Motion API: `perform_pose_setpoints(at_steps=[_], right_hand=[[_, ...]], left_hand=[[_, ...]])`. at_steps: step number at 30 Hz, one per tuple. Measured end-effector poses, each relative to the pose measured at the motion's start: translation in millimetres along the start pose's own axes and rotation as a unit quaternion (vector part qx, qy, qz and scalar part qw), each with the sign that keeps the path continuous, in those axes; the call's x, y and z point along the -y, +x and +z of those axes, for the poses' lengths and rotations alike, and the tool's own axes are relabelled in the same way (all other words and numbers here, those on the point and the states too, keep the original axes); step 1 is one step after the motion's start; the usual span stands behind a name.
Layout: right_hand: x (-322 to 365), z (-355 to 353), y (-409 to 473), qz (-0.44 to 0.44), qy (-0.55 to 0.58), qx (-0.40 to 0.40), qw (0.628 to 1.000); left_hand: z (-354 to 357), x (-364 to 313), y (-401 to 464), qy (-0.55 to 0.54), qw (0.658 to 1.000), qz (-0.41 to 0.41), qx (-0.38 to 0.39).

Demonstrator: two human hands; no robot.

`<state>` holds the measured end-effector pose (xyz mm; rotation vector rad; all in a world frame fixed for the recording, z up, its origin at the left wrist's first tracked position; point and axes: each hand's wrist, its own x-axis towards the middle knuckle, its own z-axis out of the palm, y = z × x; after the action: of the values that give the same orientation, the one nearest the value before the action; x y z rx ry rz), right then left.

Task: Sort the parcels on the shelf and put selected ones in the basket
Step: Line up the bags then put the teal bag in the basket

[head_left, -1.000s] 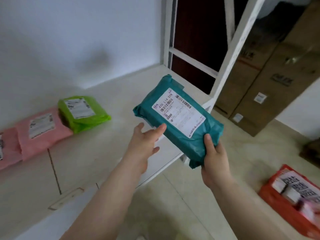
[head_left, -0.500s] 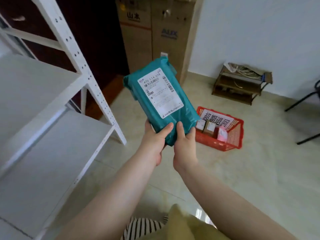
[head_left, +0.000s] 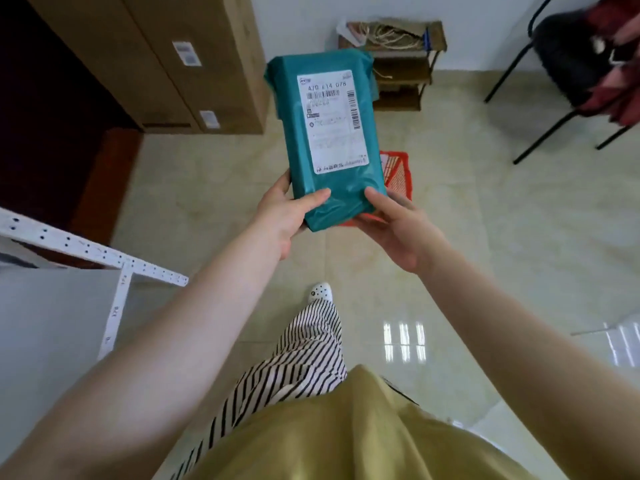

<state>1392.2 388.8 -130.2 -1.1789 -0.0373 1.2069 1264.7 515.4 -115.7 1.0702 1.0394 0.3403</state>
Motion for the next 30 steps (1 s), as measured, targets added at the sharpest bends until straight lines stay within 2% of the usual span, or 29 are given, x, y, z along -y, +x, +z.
perform_pose_setpoints(at_steps=[15,21,30], right_hand=[[143,-103,177,-0.026,0.025,-0.106,0.994],[201,-134,244,-0.005,0.024,-0.100,0.995],[263,-159,347,0.030,0.052,-0.071,0.996]], left_hand=[[152,-67,224,0.016,0.991,-0.074,0.109],[200,-92,290,0.002,0.992,-0.085,0.097],[244,-106,384,-0.053,0.995,-0.075,0.033]])
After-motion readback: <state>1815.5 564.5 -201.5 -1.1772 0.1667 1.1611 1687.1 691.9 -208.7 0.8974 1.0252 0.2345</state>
